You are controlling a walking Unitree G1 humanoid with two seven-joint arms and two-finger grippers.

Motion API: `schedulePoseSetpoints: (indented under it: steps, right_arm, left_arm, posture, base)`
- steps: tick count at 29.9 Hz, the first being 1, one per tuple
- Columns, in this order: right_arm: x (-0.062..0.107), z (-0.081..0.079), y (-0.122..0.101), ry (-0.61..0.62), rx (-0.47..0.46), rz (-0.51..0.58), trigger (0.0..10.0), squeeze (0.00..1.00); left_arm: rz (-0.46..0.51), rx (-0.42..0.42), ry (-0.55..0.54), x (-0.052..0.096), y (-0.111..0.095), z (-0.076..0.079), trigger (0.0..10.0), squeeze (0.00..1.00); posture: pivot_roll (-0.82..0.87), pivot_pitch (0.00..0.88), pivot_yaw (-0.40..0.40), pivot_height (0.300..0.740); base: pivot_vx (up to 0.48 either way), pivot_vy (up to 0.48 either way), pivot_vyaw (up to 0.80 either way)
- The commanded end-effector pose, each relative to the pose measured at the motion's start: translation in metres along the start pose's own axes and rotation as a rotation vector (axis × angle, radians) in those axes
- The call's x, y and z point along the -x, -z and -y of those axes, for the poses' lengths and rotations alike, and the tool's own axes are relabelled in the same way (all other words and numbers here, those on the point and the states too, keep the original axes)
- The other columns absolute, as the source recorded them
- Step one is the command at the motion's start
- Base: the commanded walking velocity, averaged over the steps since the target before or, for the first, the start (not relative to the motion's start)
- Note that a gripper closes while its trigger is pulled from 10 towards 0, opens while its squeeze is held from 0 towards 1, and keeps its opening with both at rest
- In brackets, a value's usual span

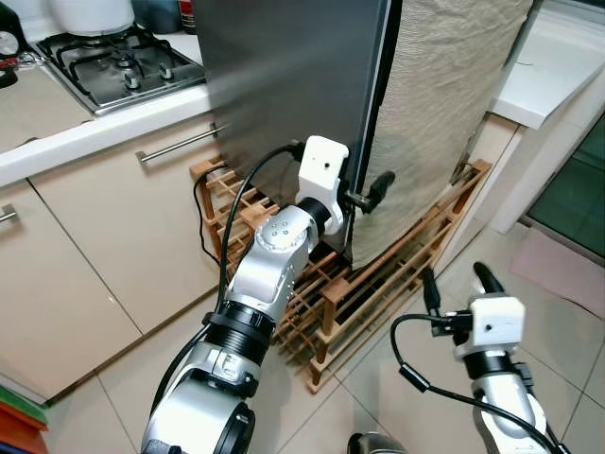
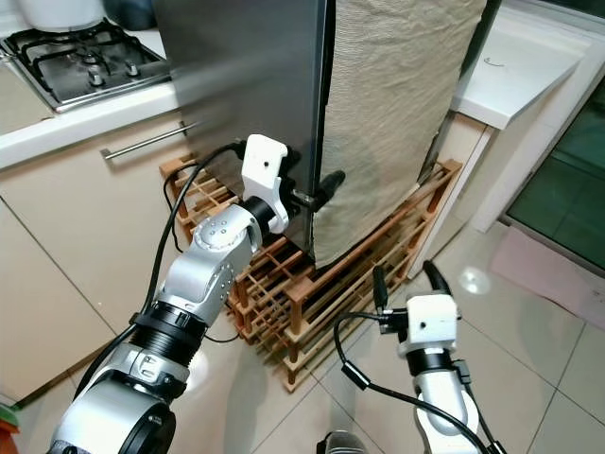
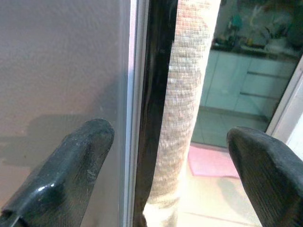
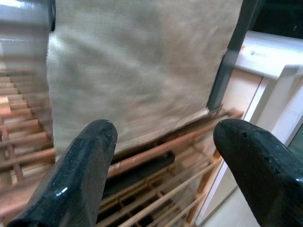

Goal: Restocking fridge

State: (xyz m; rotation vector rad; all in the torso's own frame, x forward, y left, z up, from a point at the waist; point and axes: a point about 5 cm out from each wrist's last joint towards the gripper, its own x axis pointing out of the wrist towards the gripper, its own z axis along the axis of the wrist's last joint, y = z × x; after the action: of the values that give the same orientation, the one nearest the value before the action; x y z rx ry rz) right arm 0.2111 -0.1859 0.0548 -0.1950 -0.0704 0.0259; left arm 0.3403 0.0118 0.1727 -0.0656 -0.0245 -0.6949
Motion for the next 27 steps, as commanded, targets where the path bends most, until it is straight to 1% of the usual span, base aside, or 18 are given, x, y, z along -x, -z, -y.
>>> schedulePoseSetpoints:
  steps: [1,2,6,8,10,11,13,17,20,22,27]
  right_arm:
    - [-0.003,-0.003,0.005,0.005,0.008,0.003,10.0,0.0]
    - [-0.005,-0.006,0.011,0.006,0.006,-0.009,10.0,0.0]
    - [-0.008,-0.01,0.016,0.005,0.003,-0.019,10.0,0.0]
    - [-0.012,-0.016,0.018,-0.002,0.002,-0.015,10.0,0.0]
    - [-0.012,-0.016,0.018,-0.002,0.003,-0.006,10.0,0.0]
    - [-0.011,-0.014,0.014,0.003,0.006,0.02,10.0,0.0]
    - [-0.01,-0.013,0.013,0.006,0.008,0.032,10.0,0.0]
    - [-0.011,-0.012,0.011,0.006,0.012,0.047,10.0,0.0]
    - [-0.011,-0.001,0.009,0.013,0.018,0.058,10.0,0.0]
    - [-0.011,0.002,0.009,0.014,0.02,0.064,10.0,0.0]
    - [-0.012,0.003,0.009,0.01,0.018,0.067,10.0,0.0]
  left_arm:
    - [-0.003,0.013,0.035,-0.002,0.001,0.012,10.0,0.0]
    - [-0.008,0.016,0.032,-0.003,0.002,0.011,10.0,0.0]
    - [-0.015,0.033,0.023,-0.005,0.002,0.009,10.0,0.0]
    - [-0.016,0.048,0.037,-0.008,-0.001,0.012,10.0,0.0]
    - [-0.017,0.057,0.042,-0.009,-0.001,0.014,10.0,0.0]
    - [-0.025,0.099,0.062,-0.01,-0.004,0.017,10.0,0.0]
    - [-0.03,0.114,0.072,-0.011,-0.005,0.019,10.0,0.0]
    - [-0.019,0.077,0.112,-0.011,-0.015,0.025,10.0,0.0]
    - [-0.024,0.065,0.118,-0.011,-0.017,0.024,10.0,0.0]
    - [-0.023,0.072,0.124,-0.011,-0.018,0.024,10.0,0.0]
    - [-0.036,0.092,0.145,-0.016,-0.019,0.028,10.0,0.0]
  posture:
    - [-0.16,0.0,0.029,0.732]
    - [-0.16,0.0,0.027,0.732]
    - [-0.16,0.0,0.027,0.732]
    - [-0.17,0.0,0.027,0.732]
    - [-0.17,0.0,0.027,0.732]
    - [-0.17,0.0,0.028,0.732]
    - [-0.17,0.0,0.028,0.732]
    - [-0.17,0.0,0.028,0.732]
    - [-0.17,0.0,0.027,0.732]
    - [-0.16,0.0,0.027,0.732]
    - [-0.16,0.0,0.025,0.732]
  base:
    - [0.0,0.0,0.0]
    - [0.0,0.0,0.0]
    - [0.0,0.0,0.0]
    - [0.0,0.0,0.0]
    - [0.0,0.0,0.0]
    - [0.0,0.0,0.0]
    - [0.0,0.0,0.0]
    - [0.0,0.0,0.0]
    - [0.0,0.0,0.0]
    - [0.0,0.0,0.0]
    - [0.0,0.0,0.0]
